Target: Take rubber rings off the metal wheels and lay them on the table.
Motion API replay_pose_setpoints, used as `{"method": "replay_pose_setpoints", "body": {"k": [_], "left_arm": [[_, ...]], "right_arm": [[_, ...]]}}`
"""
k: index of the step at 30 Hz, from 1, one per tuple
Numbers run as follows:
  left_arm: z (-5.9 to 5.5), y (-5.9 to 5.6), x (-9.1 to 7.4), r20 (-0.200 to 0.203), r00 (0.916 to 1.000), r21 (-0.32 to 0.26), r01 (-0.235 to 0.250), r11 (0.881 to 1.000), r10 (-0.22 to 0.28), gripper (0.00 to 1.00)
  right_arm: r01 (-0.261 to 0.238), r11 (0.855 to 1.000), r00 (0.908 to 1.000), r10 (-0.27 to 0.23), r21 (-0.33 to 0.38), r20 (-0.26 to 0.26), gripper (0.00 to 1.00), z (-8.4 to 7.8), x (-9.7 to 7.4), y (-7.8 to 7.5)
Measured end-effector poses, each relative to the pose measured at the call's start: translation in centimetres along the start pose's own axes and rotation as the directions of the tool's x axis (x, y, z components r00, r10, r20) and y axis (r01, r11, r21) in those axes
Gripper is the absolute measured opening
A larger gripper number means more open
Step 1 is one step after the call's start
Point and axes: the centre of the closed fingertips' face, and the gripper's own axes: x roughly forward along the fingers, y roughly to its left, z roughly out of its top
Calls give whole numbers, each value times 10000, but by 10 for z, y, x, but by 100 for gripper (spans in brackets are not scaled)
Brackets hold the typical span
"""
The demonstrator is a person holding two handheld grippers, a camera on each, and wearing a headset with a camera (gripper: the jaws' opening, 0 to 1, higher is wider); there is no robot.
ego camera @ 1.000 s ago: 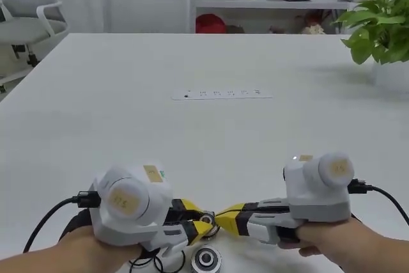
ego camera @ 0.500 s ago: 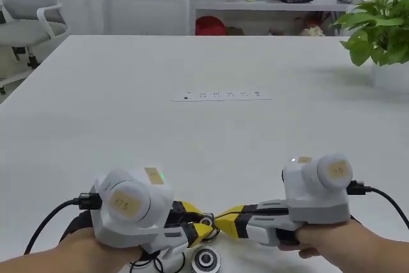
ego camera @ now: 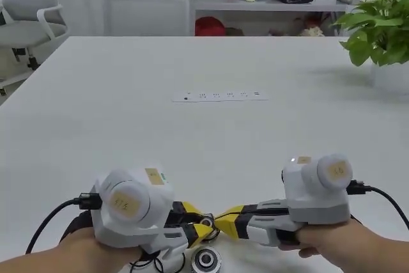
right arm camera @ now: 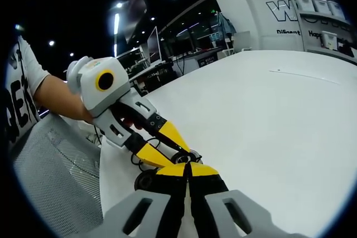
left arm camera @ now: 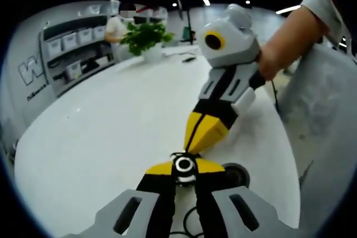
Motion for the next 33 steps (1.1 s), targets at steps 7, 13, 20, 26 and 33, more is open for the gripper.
{"method": "replay_pose_setpoints", "body": {"k": [7,13,20,26,33], "left_arm": [[0,0,0,11,10000,13,11,10000,-11,12],[0,0,0,15,10000,1,12,10000,-12,12],[0,0,0,41,10000,-16,10,10000,-10,12],[0,0,0,52,10000,-15,8,10000,-8,12],[0,0,0,71,10000,-95,-19,10000,19,13]], "right_arm": [[-56,9998,10000,56,-177,-24,0,1,1,1],[-95,9996,10000,94,-284,-19,0,1,1,2],[-166,9995,9999,166,-256,5,0,1,3,3],[-389,9986,9991,395,-352,150,0,9,5,12],[-236,9994,9996,240,-264,150,0,6,1,7]]}}
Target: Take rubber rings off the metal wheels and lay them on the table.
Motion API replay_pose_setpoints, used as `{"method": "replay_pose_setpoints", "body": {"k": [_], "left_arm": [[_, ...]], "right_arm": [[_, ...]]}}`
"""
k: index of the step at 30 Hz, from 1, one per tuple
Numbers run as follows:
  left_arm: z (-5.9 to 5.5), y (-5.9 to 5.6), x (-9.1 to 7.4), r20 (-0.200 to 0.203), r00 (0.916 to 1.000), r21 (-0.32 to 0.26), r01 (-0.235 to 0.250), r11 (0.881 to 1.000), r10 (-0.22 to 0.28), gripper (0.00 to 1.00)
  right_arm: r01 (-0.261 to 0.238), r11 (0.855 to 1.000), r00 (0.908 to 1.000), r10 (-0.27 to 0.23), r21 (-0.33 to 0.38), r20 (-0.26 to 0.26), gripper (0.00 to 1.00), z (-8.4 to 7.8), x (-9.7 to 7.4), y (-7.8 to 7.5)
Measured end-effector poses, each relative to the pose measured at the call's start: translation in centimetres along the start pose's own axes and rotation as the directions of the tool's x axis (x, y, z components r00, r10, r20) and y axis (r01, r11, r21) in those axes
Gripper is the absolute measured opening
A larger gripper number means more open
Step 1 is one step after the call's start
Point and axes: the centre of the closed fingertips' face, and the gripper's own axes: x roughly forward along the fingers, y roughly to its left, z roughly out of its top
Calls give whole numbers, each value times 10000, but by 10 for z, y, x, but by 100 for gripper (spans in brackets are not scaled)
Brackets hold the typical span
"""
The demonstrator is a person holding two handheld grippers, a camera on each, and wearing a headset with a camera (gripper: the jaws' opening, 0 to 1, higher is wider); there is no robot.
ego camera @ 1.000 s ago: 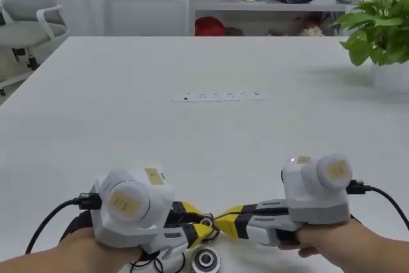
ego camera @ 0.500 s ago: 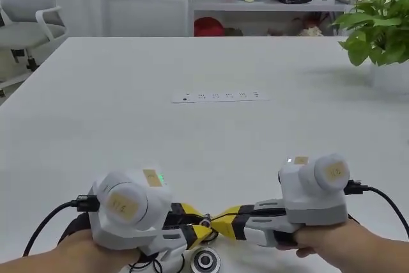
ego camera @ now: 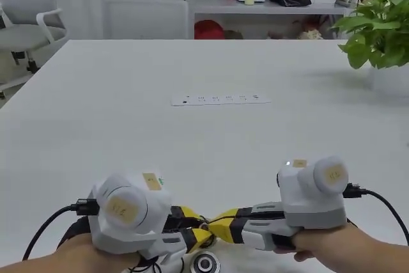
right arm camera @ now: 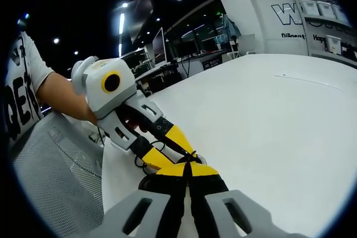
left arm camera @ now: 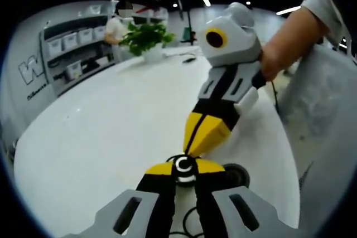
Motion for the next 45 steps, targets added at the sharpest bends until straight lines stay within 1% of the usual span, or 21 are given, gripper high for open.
{"method": "replay_pose_setpoints", "body": {"k": [9,11,15,17,19,24,29,32,35,37,41,45], "left_arm": [[0,1,0,73,9998,-86,-195,9998,196,14],[0,1,0,59,9998,-159,-184,9997,185,14],[0,2,-1,-12,9998,-74,-203,9998,203,15],[0,2,-1,19,9998,-161,-173,9997,173,15],[0,2,-3,-1,9999,-129,-153,9998,153,15],[2,-2,-6,81,10000,-120,-27,9999,28,21],[5,-2,-11,232,9997,-241,-35,9997,41,26],[7,-2,-14,297,9995,-272,-70,9996,78,27],[6,1,-17,289,9994,-256,-199,9995,206,31],[5,2,-20,306,9993,-372,-187,9991,198,31],[3,2,-25,324,9993,-471,-182,9987,198,34],[3,1,-30,390,9991,-488,-159,9987,178,39]], "right_arm": [[164,9998,9998,-165,130,69,0,1,-3,-4],[203,9997,9998,-204,107,65,0,1,-3,-5],[231,9996,9997,-232,131,96,0,3,-4,-6],[230,9996,9997,-232,136,98,0,3,-4,-6],[212,9997,9997,-213,149,109,0,5,-4,-5],[186,9997,9997,-188,169,127,0,6,-4,-4],[182,9997,9997,-184,157,130,0,8,-5,-2],[159,9997,9998,-161,161,122,0,8,-5,-2],[139,9998,9998,-141,151,141,0,9,-5,-1],[132,9998,9998,-134,154,161,0,10,-5,-1],[100,9998,9998,-104,193,170,0,10,-5,-1],[67,9997,9998,-72,233,202,0,11,-5,0]]}}
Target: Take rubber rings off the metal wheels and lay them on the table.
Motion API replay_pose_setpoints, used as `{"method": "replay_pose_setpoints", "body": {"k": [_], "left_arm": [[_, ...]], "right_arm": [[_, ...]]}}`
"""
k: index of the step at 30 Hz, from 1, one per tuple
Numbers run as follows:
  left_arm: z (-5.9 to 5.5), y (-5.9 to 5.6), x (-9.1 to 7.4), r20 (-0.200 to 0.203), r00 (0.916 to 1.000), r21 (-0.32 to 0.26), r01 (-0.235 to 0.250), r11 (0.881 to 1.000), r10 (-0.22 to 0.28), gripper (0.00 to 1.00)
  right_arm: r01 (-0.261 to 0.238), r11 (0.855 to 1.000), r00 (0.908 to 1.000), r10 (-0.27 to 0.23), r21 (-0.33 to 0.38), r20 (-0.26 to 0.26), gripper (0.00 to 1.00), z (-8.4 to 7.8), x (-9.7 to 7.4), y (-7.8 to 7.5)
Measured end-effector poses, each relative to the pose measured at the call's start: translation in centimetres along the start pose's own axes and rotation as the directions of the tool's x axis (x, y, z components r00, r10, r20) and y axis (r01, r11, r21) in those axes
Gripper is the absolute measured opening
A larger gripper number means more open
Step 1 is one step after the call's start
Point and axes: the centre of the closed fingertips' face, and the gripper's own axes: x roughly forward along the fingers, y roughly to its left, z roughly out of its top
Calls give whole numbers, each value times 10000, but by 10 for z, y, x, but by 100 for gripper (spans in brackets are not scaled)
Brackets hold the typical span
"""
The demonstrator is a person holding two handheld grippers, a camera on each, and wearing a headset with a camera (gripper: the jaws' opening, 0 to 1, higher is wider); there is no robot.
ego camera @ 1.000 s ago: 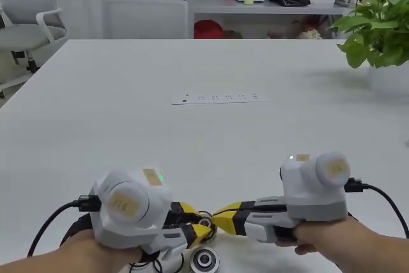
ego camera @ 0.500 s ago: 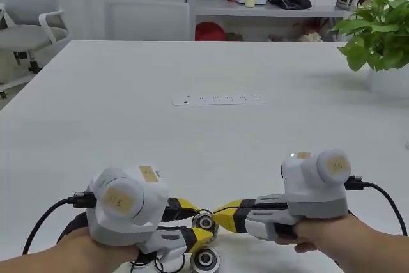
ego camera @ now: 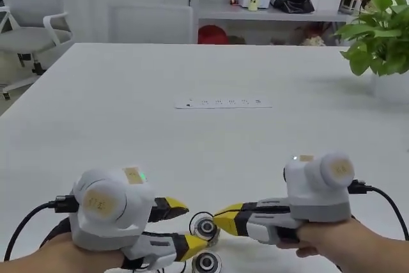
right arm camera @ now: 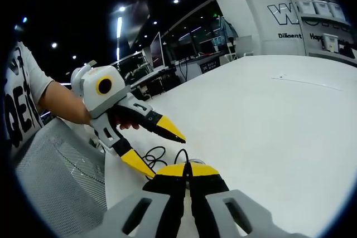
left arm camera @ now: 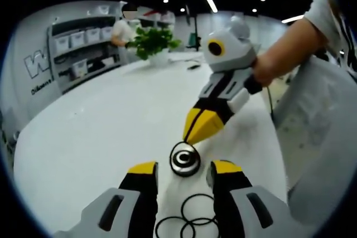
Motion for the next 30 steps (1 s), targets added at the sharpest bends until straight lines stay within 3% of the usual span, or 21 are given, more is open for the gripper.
{"method": "replay_pose_setpoints", "body": {"k": [8,24,30], "left_arm": [[6,1,-10,313,9995,-324,55,9995,-44,47],[17,0,-31,742,9972,-316,-8,9995,31,58],[14,-3,-40,669,9978,-151,39,9999,-29,60]], "right_arm": [[-51,9999,9999,49,101,132,0,4,-1,2],[-228,9997,9987,223,108,467,0,19,-2,11],[-335,9994,9976,327,128,608,0,25,-1,16]]}}
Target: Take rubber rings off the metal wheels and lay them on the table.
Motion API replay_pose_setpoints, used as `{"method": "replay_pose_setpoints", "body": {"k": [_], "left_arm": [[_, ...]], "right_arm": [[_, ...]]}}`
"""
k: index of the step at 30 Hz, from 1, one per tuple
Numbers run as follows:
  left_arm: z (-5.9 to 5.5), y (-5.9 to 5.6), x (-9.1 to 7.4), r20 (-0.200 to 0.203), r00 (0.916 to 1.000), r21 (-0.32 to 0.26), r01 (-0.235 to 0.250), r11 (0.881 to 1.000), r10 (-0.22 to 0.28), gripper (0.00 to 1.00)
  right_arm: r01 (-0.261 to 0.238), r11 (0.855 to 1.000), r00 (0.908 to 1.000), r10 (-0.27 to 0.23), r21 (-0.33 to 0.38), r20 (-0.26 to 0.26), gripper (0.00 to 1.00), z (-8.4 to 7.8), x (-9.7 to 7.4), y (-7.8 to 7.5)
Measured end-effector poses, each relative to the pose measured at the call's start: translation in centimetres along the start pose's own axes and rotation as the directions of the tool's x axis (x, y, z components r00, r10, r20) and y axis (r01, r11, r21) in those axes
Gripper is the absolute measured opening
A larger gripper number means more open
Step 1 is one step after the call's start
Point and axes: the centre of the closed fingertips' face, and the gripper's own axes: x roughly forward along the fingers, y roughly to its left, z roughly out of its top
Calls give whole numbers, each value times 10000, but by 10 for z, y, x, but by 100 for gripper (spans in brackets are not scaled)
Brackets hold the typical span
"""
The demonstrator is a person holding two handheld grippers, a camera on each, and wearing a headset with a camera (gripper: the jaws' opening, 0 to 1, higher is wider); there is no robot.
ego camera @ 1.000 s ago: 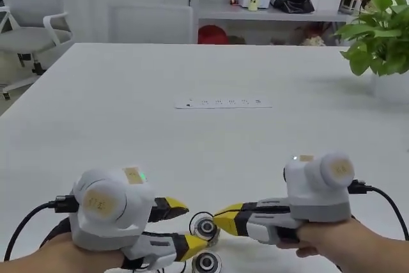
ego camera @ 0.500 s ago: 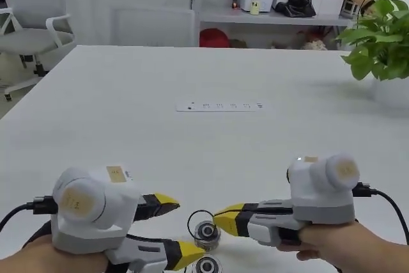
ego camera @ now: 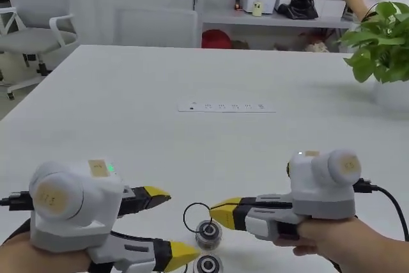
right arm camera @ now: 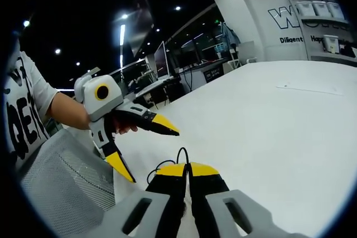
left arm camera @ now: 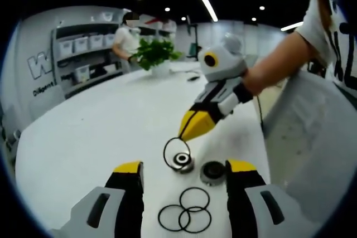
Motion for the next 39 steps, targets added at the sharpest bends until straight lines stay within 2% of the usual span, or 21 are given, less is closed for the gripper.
{"method": "replay_pose_setpoints", "body": {"k": [9,19,30,39], "left_arm": [[3,2,-14,198,9997,-165,-132,9998,135,65],[-4,6,-31,194,9990,-298,-406,9987,412,69],[-12,10,-46,138,9977,-362,-656,9972,661,71],[-14,10,-52,125,9967,-430,-796,9959,802,72]], "right_arm": [[-159,9999,9998,158,62,125,0,8,4,8],[-279,9994,9995,276,189,172,0,12,11,15],[-406,9988,9992,406,285,22,0,10,20,21],[-424,9983,9990,429,404,-97,0,6,27,24]]}}
